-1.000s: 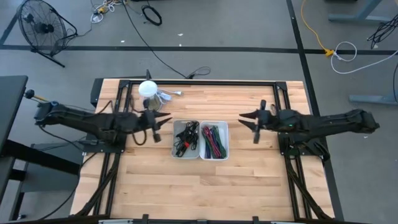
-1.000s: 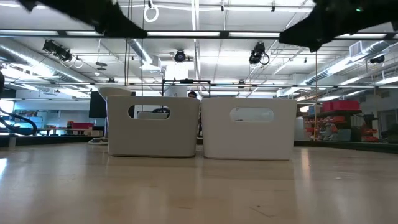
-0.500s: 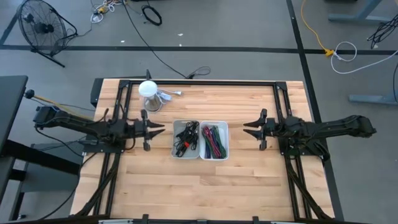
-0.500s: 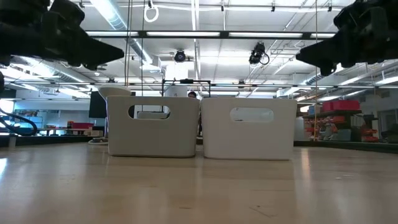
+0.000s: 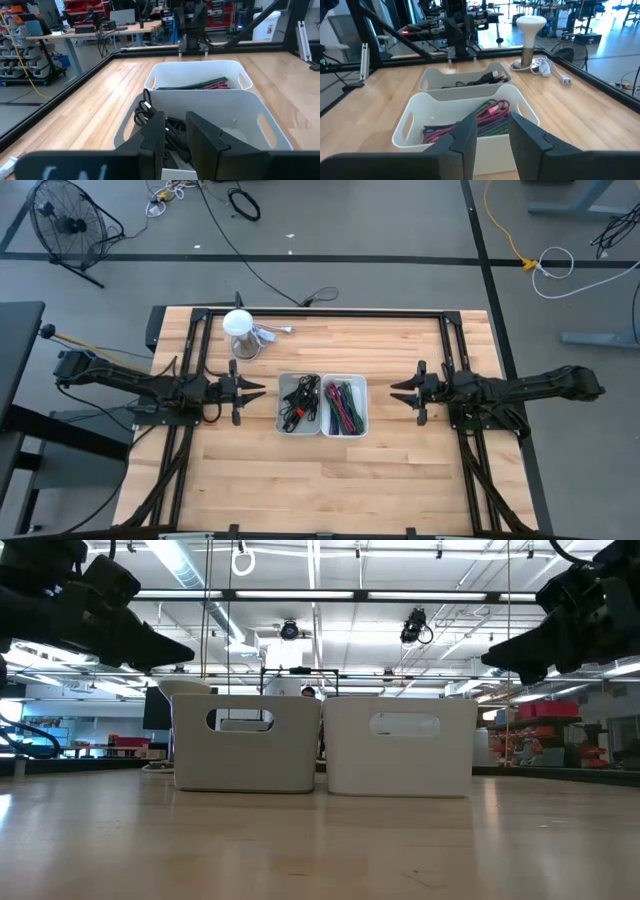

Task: Pick & Place USB Port
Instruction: Return to Home Position

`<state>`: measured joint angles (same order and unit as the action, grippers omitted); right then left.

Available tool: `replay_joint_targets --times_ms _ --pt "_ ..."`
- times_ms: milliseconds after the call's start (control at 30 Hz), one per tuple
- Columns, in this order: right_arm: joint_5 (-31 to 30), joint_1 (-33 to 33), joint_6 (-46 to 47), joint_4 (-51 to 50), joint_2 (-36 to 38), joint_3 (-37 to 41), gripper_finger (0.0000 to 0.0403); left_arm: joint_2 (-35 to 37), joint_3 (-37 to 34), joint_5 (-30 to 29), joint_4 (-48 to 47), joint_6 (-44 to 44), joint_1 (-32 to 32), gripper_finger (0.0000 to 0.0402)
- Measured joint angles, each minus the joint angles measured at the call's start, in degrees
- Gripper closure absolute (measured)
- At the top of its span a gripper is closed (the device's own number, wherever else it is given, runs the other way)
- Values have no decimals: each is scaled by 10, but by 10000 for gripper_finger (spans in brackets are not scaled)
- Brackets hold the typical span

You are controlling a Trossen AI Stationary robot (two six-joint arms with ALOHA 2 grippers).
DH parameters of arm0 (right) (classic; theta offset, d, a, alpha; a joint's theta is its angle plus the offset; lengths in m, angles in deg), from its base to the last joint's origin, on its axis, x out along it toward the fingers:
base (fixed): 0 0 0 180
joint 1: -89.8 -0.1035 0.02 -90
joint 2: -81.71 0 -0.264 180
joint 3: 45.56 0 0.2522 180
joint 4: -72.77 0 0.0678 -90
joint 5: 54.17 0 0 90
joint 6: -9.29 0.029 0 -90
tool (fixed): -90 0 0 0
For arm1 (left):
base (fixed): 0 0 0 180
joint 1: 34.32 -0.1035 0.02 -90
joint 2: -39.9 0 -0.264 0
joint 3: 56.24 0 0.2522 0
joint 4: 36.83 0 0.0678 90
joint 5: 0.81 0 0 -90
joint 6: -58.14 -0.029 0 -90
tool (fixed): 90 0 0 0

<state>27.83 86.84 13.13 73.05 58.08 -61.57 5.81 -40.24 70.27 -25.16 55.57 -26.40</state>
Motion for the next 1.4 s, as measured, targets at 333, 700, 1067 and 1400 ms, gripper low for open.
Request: replay_joint_targets --times_ms 333,700,1067,1400 --pt "-1 0 0 -1 0 9 292 0 0 -1 0 0 0 319" --pt "-1 2 0 -43 188 14 292 133 -17 3 -47 5 2 319" --pt "-1 1 0 13 236 14 292 276 -17 3 -46 5 2 319" --pt "-1 1 0 13 236 14 292 341 -18 3 -22 5 2 319"
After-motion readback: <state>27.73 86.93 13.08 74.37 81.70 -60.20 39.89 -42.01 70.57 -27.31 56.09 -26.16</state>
